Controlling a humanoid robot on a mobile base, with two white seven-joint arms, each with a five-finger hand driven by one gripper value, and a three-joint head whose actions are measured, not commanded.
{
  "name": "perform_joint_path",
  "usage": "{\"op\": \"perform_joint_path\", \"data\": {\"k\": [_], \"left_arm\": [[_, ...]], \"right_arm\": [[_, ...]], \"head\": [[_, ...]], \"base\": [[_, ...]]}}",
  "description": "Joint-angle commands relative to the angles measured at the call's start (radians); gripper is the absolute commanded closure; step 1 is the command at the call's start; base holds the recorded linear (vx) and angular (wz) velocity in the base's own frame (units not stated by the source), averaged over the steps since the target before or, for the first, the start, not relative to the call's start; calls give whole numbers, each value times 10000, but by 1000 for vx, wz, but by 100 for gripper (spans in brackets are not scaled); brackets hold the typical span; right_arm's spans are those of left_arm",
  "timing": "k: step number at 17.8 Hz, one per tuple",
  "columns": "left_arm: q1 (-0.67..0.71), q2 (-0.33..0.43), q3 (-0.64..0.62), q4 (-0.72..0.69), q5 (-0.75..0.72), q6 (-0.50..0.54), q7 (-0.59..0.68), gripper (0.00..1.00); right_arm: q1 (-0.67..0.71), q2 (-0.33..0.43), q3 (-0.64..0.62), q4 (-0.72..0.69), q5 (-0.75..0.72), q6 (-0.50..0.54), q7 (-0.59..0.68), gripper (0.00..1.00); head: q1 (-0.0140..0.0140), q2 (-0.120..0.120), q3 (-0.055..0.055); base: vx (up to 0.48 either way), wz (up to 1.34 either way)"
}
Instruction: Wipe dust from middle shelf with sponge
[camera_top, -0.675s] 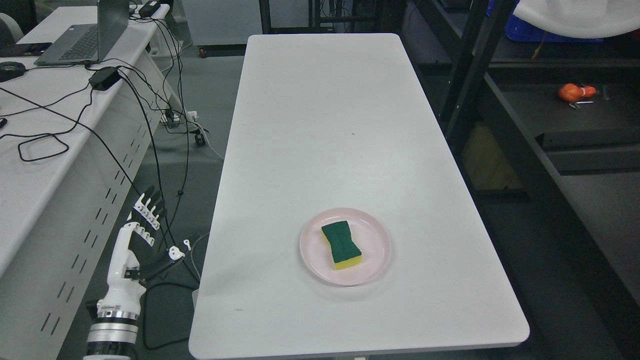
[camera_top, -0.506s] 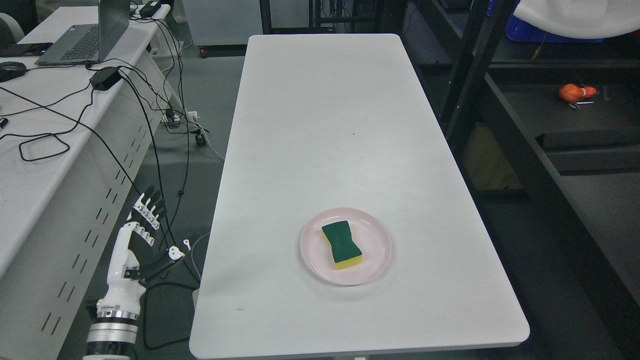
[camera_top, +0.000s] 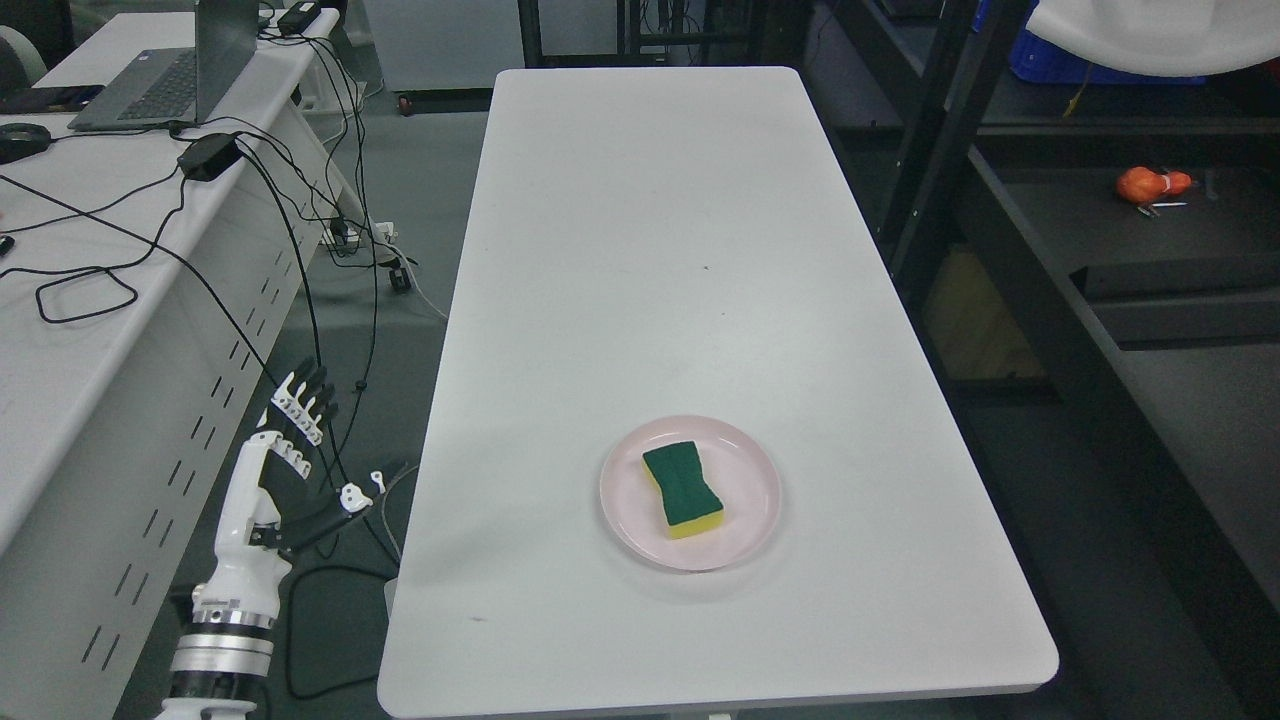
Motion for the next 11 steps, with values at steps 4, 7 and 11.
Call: {"op": "perform_joint_path", "data": {"k": [4,7,11], "left_arm": [[-1779,1452,-51,888,-3843,-2065,-1590,1],[-2239,2140,-373,1148,-5469,-3276,-2452,5],[-3662,2711,-1306,1928,-8122,-5039,-2484,7]], "right_arm": [[1,-175,0,-174,0,723,8,0],[1,-175,0,-174,0,723,8,0],[1,-175,0,-174,0,723,8,0]], "head": [[0,0,0],[0,0,0],[0,0,0]], "base": [[0,0],[0,0],[0,0]]}}
